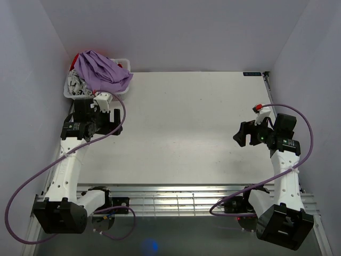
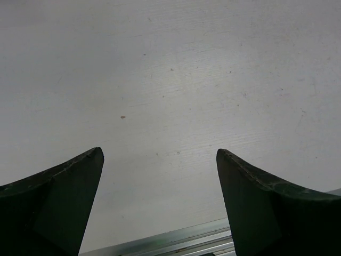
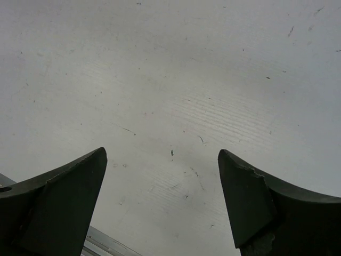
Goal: Fold and stack the trousers
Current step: Grab the trousers from the pile
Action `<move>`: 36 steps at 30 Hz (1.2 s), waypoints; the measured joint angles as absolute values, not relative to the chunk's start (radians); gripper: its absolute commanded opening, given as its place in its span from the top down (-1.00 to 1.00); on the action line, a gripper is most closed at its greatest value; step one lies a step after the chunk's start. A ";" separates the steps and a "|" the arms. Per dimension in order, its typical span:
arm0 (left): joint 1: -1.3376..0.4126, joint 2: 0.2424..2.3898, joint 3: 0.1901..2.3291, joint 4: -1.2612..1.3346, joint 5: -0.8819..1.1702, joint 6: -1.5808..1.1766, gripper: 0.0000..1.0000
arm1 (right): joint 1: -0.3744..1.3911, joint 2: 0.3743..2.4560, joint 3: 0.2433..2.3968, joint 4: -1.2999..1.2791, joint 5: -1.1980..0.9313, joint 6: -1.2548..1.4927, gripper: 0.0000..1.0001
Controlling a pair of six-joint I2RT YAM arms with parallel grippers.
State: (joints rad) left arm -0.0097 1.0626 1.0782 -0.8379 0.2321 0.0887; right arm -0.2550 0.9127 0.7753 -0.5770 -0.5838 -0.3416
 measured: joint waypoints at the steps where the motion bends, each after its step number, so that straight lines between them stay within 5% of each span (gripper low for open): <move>1: -0.010 1.069 1.084 -0.838 0.214 0.080 -0.96 | -0.255 0.915 0.778 -0.577 -0.587 -0.342 -0.80; 18: -0.008 1.763 1.991 -0.771 -0.173 -0.133 -0.96 | -0.254 0.962 0.805 -0.577 -0.598 -0.344 -0.80; 36: 0.063 2.157 2.087 -0.582 -0.238 -0.173 -0.96 | -0.253 0.991 0.817 -0.574 -0.598 -0.319 -0.80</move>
